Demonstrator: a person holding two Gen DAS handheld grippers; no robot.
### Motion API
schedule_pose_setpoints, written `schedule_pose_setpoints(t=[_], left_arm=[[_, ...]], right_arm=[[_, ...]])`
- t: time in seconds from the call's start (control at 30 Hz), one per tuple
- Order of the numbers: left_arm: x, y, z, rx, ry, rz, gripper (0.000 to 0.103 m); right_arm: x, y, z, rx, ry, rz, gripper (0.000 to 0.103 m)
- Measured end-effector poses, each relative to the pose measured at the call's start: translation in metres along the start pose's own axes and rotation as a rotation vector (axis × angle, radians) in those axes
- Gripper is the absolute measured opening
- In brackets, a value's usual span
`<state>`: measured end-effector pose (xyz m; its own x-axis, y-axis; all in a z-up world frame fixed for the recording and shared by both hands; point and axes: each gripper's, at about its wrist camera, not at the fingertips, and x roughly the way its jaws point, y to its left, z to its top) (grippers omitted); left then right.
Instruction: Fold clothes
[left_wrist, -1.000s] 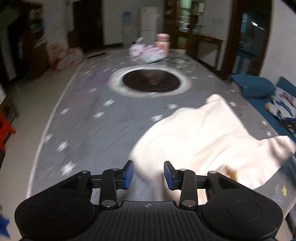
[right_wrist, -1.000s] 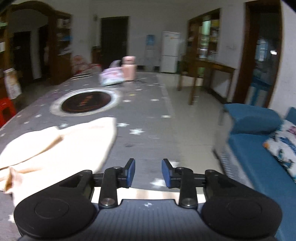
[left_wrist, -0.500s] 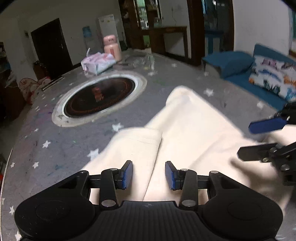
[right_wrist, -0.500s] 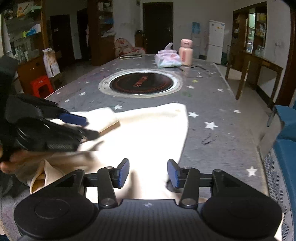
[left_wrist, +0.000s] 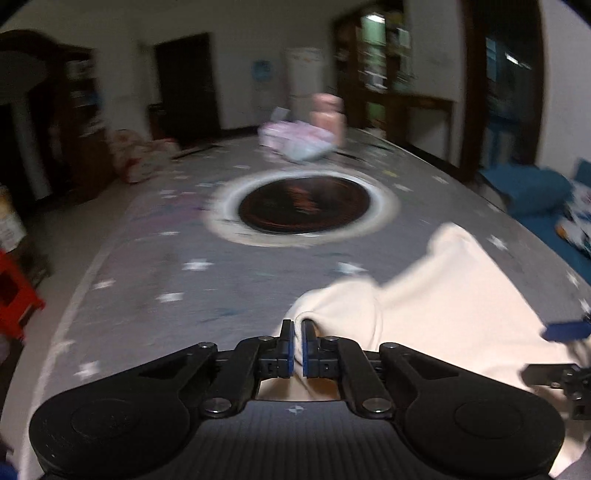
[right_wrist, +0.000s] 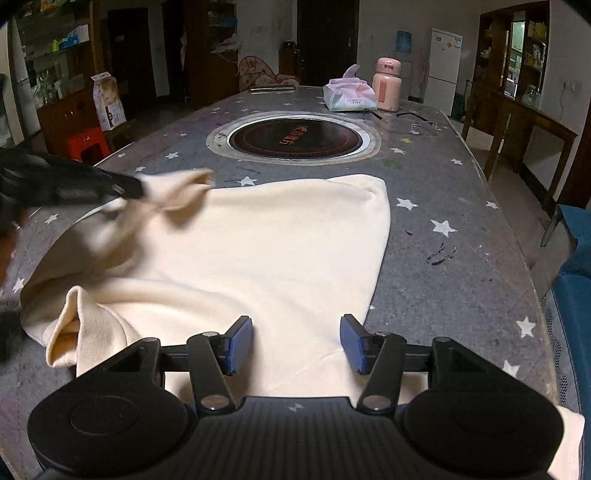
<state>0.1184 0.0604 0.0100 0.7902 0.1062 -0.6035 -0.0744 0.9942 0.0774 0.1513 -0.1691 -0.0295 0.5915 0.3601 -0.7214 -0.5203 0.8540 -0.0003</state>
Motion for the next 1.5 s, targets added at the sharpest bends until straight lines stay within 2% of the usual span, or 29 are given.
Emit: schedule_pose_setpoints(t=[0.13, 0.2, 0.3, 0.43, 0.63, 0.77, 0.9, 1.2, 1.37, 1.5], left_arm=[[-0.026, 0.056, -0.010, -0.129, -0.007, 0.144, 0.004], [-0.031, 0.084, -0.018, -0.184, 0.022, 0.219, 0.004], [-0.031, 0.116, -0.026, -0.241, 0.091, 0.271, 0.007], [-0.031, 0.122, -0.023, -0.247, 0.114, 0.220, 0.012], [-0.006, 0.075, 0.005, -0.165, 0.102, 0.048, 0.012], [0.029, 0.048, 0.020, -0.143, 0.129, -0.009, 0.012], [0.050, 0.026, 0.019, -0.120, 0.180, -0.075, 0.012], [0.032, 0.006, 0.004, -0.095, 0.176, -0.137, 0.012], [0.021, 0.001, -0.003, -0.095, 0.172, -0.163, 0.012], [0.015, -0.006, -0.010, -0.053, 0.164, -0.175, 0.013]], right_arm=[[0.000, -0.003, 0.001, -0.001, 0.004, 0.001, 0.054], [-0.001, -0.004, 0.001, -0.003, 0.004, 0.002, 0.054], [-0.005, -0.006, 0.005, 0.000, 0.001, 0.011, 0.054], [-0.009, -0.012, 0.018, 0.007, -0.016, 0.016, 0.054], [-0.004, -0.024, 0.045, 0.029, -0.059, 0.002, 0.053], [0.004, -0.035, 0.063, 0.062, -0.088, -0.018, 0.053], [0.012, -0.036, 0.077, 0.050, -0.098, -0.014, 0.053], [0.040, 0.004, 0.098, -0.048, -0.104, 0.090, 0.053], [0.054, 0.035, 0.098, -0.112, -0.096, 0.145, 0.053], [0.063, 0.053, 0.096, -0.145, -0.080, 0.184, 0.053]])
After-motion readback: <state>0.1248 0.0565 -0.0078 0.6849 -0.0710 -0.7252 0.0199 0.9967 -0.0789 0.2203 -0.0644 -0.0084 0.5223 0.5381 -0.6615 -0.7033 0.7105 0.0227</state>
